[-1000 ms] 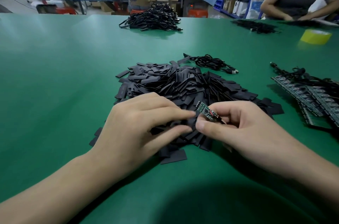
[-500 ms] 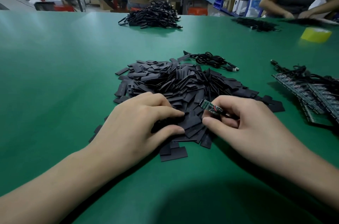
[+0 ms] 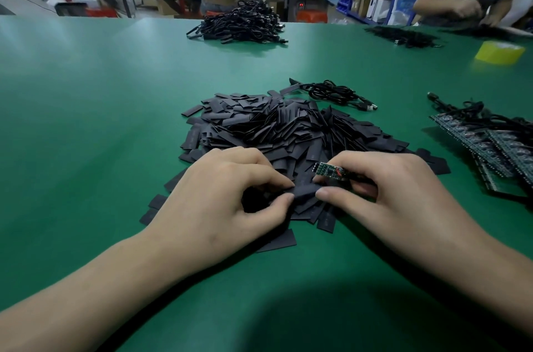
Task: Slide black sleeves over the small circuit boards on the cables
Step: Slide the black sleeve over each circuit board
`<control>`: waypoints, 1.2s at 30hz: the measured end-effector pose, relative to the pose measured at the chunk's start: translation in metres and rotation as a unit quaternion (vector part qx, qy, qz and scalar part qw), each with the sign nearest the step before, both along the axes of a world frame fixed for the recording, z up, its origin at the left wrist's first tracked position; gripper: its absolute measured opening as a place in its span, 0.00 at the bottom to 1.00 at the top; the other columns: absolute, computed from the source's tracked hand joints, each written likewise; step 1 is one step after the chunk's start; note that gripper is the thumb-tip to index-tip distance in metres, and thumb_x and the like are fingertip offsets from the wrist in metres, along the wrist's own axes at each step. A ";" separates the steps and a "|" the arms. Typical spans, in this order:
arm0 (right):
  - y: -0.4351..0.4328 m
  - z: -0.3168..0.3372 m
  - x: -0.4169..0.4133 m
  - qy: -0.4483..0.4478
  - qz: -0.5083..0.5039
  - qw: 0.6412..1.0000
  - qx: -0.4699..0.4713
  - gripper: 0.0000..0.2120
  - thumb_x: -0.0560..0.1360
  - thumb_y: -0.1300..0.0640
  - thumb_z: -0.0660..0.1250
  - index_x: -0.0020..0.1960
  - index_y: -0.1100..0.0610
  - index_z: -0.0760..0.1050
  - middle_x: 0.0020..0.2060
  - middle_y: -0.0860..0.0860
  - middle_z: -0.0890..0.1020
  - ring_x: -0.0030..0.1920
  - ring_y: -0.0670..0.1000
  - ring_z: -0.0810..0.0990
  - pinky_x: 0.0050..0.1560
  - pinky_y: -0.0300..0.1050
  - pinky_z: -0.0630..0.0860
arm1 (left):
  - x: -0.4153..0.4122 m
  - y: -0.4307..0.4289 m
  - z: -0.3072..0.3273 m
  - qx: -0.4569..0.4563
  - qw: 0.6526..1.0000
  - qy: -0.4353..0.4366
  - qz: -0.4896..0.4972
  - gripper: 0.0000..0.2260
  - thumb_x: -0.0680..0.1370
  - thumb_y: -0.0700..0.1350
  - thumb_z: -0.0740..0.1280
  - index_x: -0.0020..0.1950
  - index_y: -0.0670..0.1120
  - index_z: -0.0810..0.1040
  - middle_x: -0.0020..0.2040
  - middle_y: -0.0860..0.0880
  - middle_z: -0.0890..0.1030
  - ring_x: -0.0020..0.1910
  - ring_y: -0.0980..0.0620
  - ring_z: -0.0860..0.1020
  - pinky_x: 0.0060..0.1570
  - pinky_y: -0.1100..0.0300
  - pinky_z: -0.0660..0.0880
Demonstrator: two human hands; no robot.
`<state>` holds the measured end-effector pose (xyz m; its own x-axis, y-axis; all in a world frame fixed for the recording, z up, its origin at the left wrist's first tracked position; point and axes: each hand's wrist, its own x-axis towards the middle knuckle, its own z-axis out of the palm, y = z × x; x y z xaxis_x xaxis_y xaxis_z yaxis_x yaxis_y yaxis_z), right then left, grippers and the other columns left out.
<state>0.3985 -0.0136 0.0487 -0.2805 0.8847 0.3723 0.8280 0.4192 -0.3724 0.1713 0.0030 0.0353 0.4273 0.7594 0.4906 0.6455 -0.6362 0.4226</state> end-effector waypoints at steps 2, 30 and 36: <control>0.000 0.000 0.000 0.009 0.003 1.000 0.013 0.13 0.75 0.40 0.66 0.41 0.49 0.76 0.29 0.46 0.76 0.31 0.47 0.74 0.34 0.50 0.74 | -0.001 -0.001 0.000 0.009 1.000 -0.004 -0.007 0.08 0.77 0.51 0.68 0.51 0.55 0.86 0.45 0.60 0.82 0.44 0.58 0.80 0.48 0.54 0.77; 0.001 0.001 -0.001 0.178 0.061 0.971 -0.150 0.12 0.80 0.44 0.64 0.42 0.48 0.79 0.26 0.43 0.72 0.28 0.40 0.66 0.31 0.35 0.63 | -0.002 -0.002 0.006 0.064 0.992 -0.104 0.008 0.07 0.72 0.53 0.75 0.48 0.52 0.88 0.43 0.59 0.84 0.41 0.62 0.81 0.42 0.64 0.77; -0.001 0.002 -0.003 0.156 0.062 0.972 -0.165 0.12 0.78 0.47 0.64 0.39 0.50 0.79 0.24 0.42 0.69 0.26 0.41 0.64 0.28 0.35 0.62 | -0.003 -0.005 0.007 0.053 0.996 -0.072 0.010 0.08 0.73 0.54 0.75 0.49 0.54 0.88 0.45 0.60 0.84 0.43 0.62 0.82 0.43 0.57 0.80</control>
<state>0.3956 -0.0145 0.0512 -0.3119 0.9367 0.1592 0.6034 0.3247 -0.7283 0.1680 -0.0016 0.0424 0.3329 0.7078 0.6231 0.5955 -0.6701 0.4431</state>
